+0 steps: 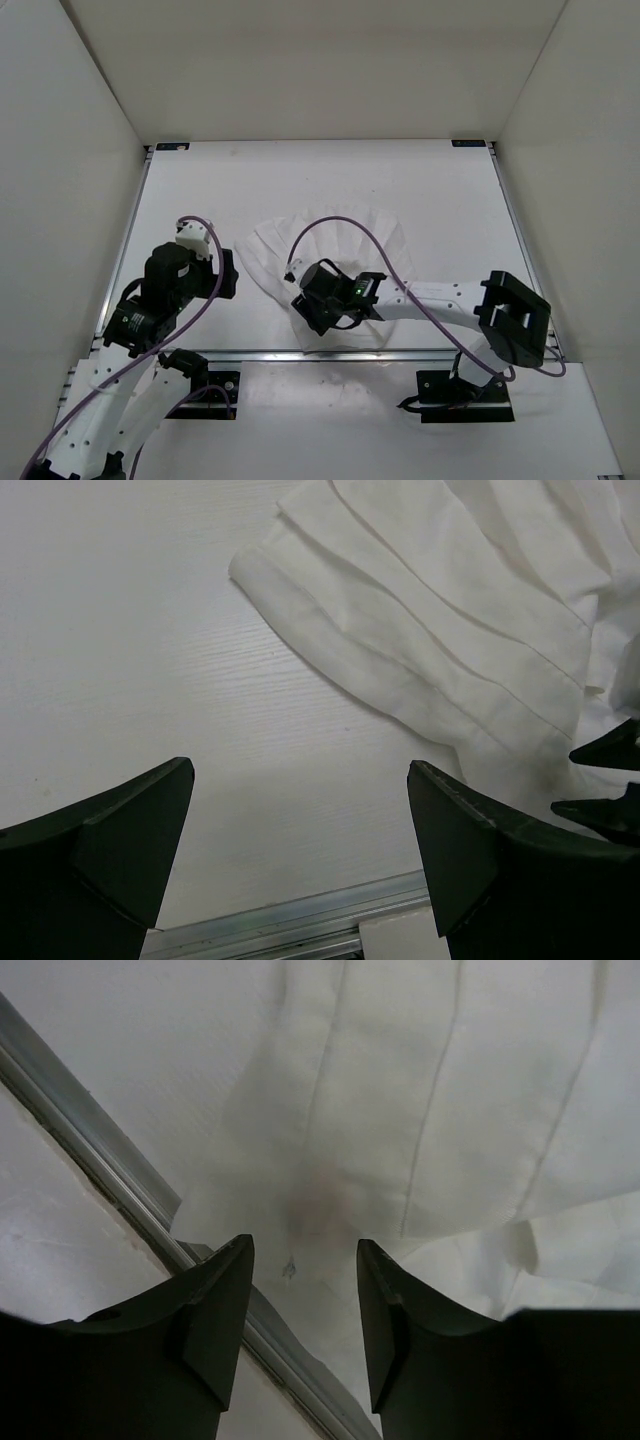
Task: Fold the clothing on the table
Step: Flatten the skirt out
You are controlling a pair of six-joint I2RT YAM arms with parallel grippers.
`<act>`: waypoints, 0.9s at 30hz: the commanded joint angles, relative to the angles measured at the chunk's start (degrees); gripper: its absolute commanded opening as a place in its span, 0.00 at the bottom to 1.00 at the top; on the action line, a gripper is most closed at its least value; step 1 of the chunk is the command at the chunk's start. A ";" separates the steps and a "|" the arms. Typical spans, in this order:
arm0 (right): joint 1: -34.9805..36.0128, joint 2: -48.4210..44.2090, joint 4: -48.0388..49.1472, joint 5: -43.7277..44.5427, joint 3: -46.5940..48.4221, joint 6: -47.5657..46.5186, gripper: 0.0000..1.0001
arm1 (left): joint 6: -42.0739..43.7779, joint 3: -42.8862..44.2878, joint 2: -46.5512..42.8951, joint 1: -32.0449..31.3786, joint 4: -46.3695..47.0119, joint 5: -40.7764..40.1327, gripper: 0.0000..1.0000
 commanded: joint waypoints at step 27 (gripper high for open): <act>2.61 12.28 1.15 9.12 5.55 5.54 0.11 | -1.18 -1.40 -2.03 -0.25 2.39 -3.00 0.99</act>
